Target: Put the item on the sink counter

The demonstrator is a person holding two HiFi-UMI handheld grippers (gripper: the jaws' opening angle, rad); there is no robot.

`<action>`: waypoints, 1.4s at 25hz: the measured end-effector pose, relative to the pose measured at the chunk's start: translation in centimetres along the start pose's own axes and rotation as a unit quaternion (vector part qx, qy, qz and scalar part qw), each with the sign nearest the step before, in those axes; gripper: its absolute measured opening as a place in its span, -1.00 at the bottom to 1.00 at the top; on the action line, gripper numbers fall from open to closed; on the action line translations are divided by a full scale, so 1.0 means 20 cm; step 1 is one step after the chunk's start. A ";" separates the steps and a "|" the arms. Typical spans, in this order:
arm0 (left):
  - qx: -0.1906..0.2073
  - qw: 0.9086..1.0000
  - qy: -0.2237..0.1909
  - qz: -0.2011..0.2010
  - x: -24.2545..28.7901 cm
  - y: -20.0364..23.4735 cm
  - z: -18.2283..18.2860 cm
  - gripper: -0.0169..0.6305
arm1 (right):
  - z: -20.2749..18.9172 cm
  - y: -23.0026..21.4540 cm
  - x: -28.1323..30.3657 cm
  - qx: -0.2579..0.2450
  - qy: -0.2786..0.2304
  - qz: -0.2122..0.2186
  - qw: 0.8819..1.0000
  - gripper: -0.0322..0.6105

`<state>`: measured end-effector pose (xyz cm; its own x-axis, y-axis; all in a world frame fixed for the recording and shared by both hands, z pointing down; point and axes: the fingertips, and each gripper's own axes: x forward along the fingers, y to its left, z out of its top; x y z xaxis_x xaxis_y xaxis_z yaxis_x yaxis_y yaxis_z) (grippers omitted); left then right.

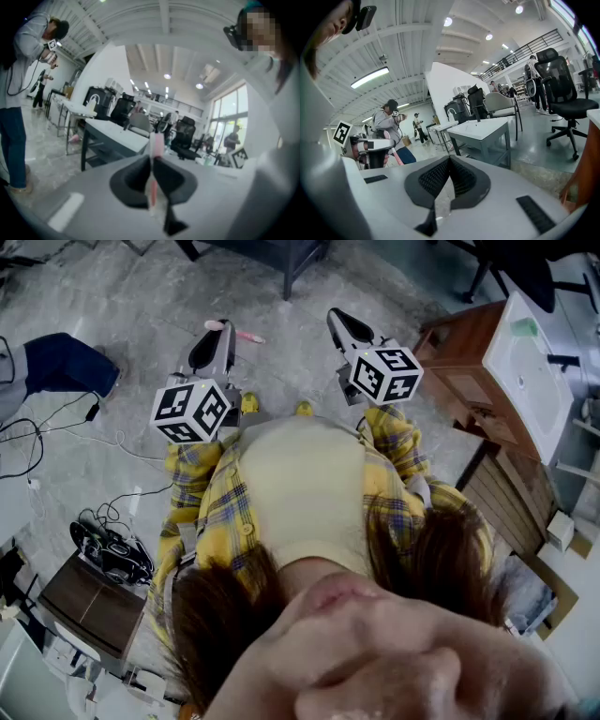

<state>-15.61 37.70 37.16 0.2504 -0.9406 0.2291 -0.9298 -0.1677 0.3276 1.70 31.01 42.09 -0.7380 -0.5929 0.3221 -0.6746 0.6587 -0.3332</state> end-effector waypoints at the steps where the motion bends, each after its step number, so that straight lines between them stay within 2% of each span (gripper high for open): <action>1: 0.000 1.000 -0.002 0.001 0.00 0.00 0.00 -0.88 | 0.01 0.00 0.00 -0.001 -0.001 0.001 1.000 -0.86; 21: 0.011 1.000 -0.001 0.019 0.13 -0.24 -0.06 -0.88 | 0.02 -0.23 -0.13 -0.012 -0.002 0.016 1.000 -0.86; 28: 0.011 1.000 0.008 0.020 0.18 -0.25 -0.06 -0.88 | 0.02 -0.24 -0.12 -0.006 0.002 0.026 1.000 -0.86; 35: 0.008 1.000 0.015 0.002 0.31 -0.21 -0.05 -0.88 | 0.06 -0.29 -0.05 -0.006 0.005 0.019 1.000 -0.85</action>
<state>-9.95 32.84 38.06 0.2547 -0.9322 0.2572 -0.9349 -0.1694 0.3118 6.20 27.26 42.66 -0.7626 -0.5634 0.3177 -0.6462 0.6862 -0.3341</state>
